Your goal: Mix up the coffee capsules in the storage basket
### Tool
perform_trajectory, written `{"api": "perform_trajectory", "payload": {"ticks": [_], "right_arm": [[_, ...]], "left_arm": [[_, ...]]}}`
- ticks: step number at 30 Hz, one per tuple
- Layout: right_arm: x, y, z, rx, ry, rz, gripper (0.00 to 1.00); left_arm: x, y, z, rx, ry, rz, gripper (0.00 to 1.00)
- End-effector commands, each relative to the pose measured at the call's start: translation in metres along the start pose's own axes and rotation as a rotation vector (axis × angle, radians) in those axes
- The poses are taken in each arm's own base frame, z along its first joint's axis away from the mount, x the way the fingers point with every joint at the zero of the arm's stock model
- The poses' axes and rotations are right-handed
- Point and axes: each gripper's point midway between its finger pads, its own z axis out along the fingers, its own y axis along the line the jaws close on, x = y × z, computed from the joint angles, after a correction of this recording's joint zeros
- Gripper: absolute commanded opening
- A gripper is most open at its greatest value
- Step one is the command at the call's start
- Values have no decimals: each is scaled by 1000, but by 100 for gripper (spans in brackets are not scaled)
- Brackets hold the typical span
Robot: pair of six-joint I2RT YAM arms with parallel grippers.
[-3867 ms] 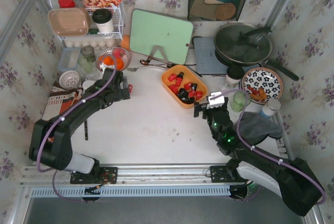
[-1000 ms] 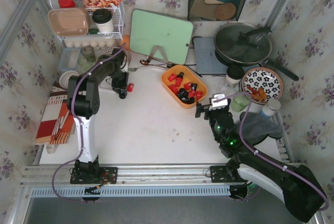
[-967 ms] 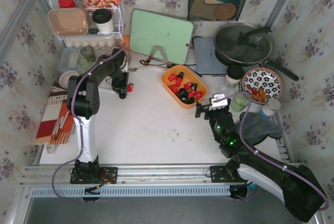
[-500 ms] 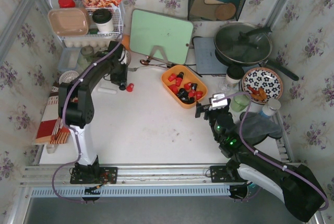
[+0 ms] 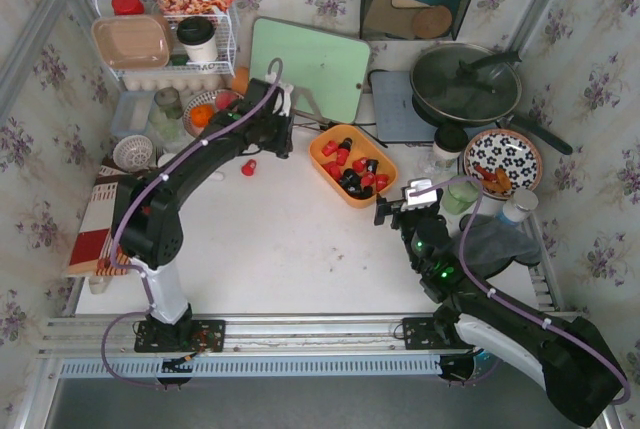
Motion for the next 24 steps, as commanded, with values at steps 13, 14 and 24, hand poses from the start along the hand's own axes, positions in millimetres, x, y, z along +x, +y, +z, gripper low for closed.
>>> {"api": "perform_trajectory", "payload": {"ticks": [13, 14, 24], "right_arm": [[-10, -2, 0, 10, -32, 11, 100], [-10, -2, 0, 11, -31, 11, 100], [-8, -2, 0, 9, -26, 8, 100]], "left_arm": [[-43, -96, 57, 179, -166, 51, 29], [-41, -98, 62, 178, -156, 54, 29], [-38, -96, 87, 153, -111, 89, 43]]}}
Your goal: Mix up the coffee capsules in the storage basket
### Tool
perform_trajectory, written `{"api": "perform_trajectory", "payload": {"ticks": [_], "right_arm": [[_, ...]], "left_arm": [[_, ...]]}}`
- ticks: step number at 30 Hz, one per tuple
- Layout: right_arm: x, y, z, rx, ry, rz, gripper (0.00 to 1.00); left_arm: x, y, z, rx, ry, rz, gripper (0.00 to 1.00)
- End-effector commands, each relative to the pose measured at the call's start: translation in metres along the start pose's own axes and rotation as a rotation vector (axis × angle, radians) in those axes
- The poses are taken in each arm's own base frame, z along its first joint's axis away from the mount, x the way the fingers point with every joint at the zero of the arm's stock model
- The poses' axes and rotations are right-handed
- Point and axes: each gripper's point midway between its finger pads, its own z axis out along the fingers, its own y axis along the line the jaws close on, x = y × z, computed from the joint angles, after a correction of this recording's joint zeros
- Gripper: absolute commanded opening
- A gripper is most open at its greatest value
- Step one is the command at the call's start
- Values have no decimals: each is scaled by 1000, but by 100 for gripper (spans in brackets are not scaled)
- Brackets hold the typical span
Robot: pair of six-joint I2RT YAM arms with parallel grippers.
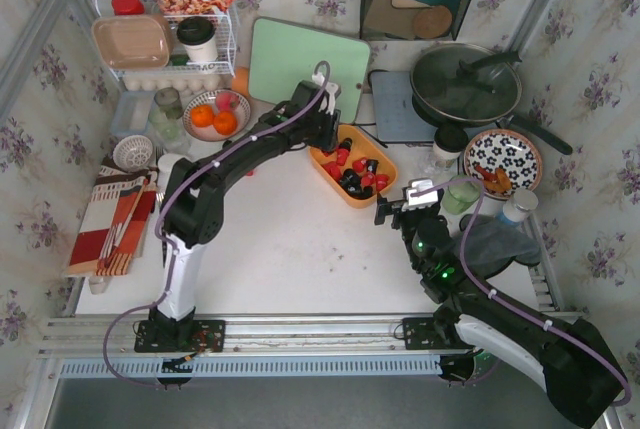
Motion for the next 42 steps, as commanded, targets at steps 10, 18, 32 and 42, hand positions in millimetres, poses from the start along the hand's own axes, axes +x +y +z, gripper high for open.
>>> {"api": "perform_trajectory", "payload": {"ticks": [10, 18, 32, 42], "right_arm": [[-3, -1, 2, 10, -10, -2, 100], [-2, 0, 3, 7, -7, -7, 100], [-2, 0, 2, 7, -6, -7, 100], [-3, 0, 2, 4, -7, -5, 100]], "left_arm": [[-6, 2, -11, -11, -38, 68, 53], [-17, 21, -43, -132, -120, 104, 54], [2, 77, -79, -353, -98, 19, 72], [28, 130, -97, -481, 0, -137, 70]]}}
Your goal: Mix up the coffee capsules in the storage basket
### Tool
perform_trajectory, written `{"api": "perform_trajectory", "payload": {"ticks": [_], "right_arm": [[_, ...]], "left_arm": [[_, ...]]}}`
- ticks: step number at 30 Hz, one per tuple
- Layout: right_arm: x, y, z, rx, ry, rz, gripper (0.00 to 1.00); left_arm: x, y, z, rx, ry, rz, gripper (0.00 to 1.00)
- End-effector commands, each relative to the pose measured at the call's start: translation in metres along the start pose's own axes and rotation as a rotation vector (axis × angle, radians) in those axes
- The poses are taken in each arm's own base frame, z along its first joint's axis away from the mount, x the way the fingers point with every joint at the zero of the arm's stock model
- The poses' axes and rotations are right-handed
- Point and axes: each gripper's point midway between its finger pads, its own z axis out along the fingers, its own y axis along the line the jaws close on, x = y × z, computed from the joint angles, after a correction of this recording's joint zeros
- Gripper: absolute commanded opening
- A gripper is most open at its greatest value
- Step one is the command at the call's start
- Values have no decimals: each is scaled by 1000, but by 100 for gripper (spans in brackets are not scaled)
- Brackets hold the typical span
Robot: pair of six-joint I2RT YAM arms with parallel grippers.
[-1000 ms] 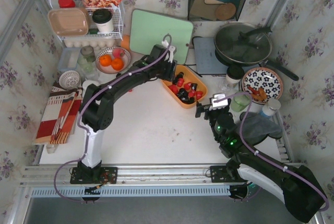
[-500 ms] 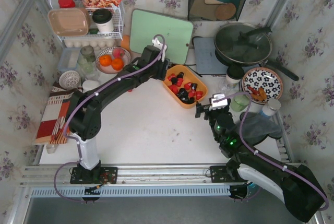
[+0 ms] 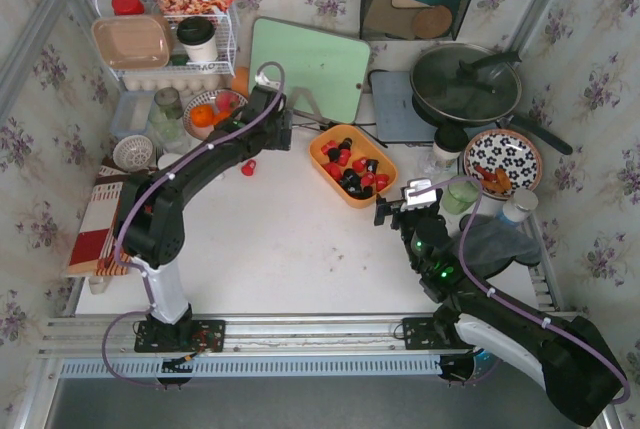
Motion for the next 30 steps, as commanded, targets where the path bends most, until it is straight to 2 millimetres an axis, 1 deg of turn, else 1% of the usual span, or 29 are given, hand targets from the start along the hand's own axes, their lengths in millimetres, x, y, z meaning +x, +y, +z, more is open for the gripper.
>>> {"api": "perform_trajectory", "payload": {"ticks": [1, 3, 5, 6, 12, 14, 17, 21, 25, 30], "right_arm": [[-8, -1, 1, 6, -22, 3, 100], [-7, 0, 1, 3, -21, 4, 100], [-8, 0, 1, 1, -22, 6, 100], [-7, 0, 1, -1, -21, 6, 100], [-6, 1, 2, -3, -15, 3, 100], [-5, 1, 2, -2, -14, 2, 100], [-5, 1, 2, -3, -12, 3, 100], [-3, 2, 3, -5, -7, -1, 100], [-4, 2, 3, -5, -7, -2, 100], [-3, 3, 3, -7, -6, -2, 100]], "left_arm": [[12, 26, -2, -77, 70, -57, 70], [21, 37, 2, -100, 118, -65, 69], [36, 48, 5, -121, 200, -70, 68], [38, 53, 6, -128, 227, -78, 67], [65, 72, 16, -116, 391, -106, 65], [69, 76, 19, -114, 413, -98, 65], [71, 80, 22, -93, 436, -83, 65], [77, 78, 29, -36, 483, -80, 64], [86, 80, 37, -31, 523, -63, 63], [93, 81, 46, -27, 549, -45, 63]]}}
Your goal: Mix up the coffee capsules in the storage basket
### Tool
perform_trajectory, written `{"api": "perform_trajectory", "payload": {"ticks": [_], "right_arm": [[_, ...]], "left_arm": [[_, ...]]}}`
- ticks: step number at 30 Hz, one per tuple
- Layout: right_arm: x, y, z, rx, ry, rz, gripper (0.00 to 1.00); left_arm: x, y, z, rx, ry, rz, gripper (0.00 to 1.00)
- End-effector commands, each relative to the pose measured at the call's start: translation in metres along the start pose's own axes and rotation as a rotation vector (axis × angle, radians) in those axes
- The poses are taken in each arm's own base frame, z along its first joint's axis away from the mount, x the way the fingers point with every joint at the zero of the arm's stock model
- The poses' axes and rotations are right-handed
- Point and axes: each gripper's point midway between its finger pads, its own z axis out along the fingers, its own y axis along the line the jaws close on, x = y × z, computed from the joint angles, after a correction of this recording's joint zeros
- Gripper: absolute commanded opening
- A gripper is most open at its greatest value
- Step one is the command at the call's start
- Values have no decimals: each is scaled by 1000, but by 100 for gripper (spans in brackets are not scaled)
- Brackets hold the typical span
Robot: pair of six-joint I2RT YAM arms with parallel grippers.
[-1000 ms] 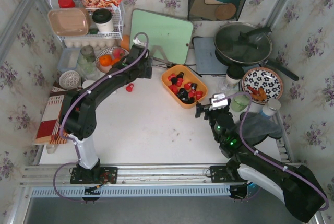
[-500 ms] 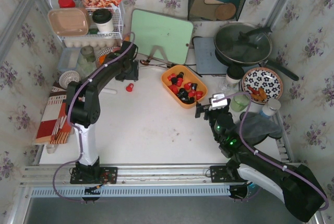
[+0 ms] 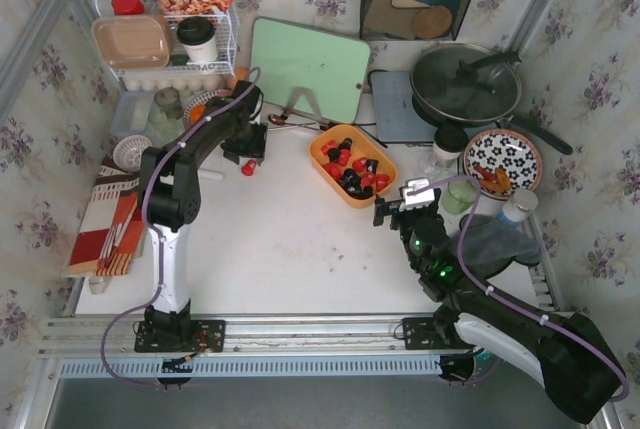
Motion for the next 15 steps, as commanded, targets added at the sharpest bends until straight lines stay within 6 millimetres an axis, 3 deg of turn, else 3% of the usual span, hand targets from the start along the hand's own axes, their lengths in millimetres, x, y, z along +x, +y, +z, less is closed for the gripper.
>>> {"api": "perform_trajectory", "payload": {"ticks": [1, 15], "right_arm": [[-7, 1, 2, -3, -19, 5, 100], [-6, 3, 3, -13, -15, 4, 100]], "left_arm": [[6, 1, 5, 8, 36, 33, 63], [2, 7, 20, -20, 47, 84, 58]]}}
